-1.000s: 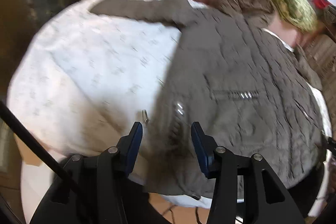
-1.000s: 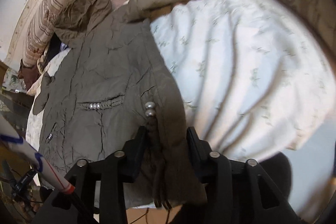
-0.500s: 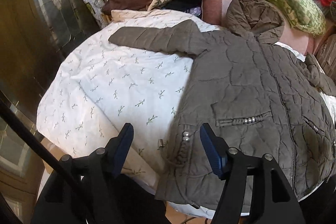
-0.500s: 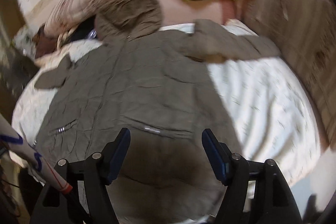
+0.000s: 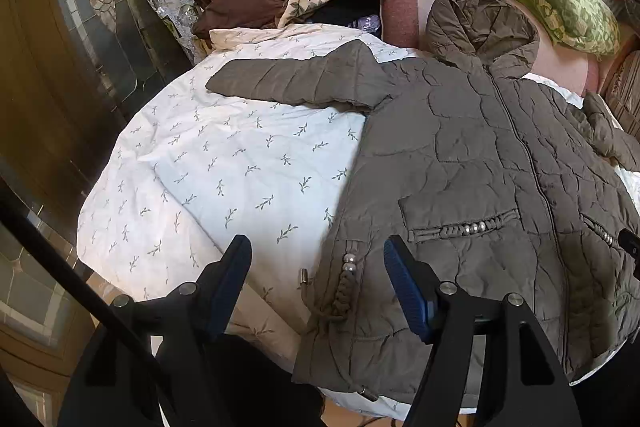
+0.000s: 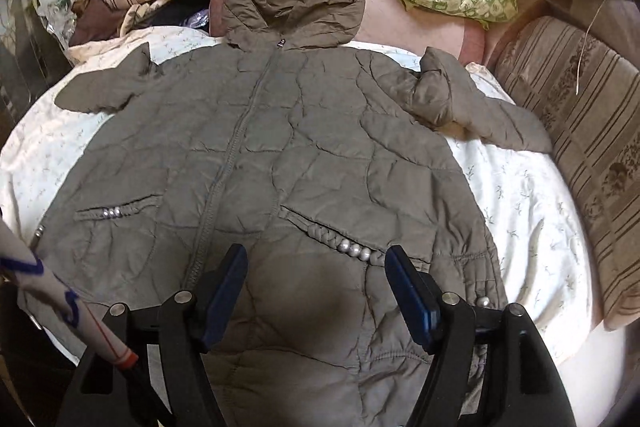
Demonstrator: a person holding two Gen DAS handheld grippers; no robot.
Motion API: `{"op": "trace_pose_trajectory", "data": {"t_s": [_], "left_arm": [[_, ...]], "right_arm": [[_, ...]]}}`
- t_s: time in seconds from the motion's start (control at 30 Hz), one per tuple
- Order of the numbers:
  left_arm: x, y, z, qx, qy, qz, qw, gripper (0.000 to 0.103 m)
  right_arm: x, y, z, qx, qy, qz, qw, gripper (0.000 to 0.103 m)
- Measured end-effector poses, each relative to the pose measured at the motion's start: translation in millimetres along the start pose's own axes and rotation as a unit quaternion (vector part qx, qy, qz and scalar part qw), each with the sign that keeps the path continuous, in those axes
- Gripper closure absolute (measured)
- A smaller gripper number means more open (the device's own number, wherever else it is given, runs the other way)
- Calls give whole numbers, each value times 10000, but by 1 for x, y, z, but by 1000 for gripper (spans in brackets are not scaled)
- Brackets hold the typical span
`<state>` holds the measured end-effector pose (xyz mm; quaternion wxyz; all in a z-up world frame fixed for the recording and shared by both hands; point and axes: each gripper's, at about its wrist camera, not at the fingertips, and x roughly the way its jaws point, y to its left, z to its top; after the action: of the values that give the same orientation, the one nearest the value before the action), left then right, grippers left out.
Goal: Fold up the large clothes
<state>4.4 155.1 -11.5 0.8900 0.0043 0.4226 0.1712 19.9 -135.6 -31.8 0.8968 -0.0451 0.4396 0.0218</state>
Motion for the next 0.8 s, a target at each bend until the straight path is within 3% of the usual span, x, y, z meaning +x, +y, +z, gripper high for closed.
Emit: {"op": "trace_pose_trajectory", "data": {"t_s": [0.37,0.8], "left_arm": [[3,-2,10,-46,-42,-35,10000,35],[26,15,11,-296,183,-107,9993,35]], "right_arm": [[5,13,10,-102,62,-162,9998,27],[3,42,21,-320,54,-155,9994,26]]}}
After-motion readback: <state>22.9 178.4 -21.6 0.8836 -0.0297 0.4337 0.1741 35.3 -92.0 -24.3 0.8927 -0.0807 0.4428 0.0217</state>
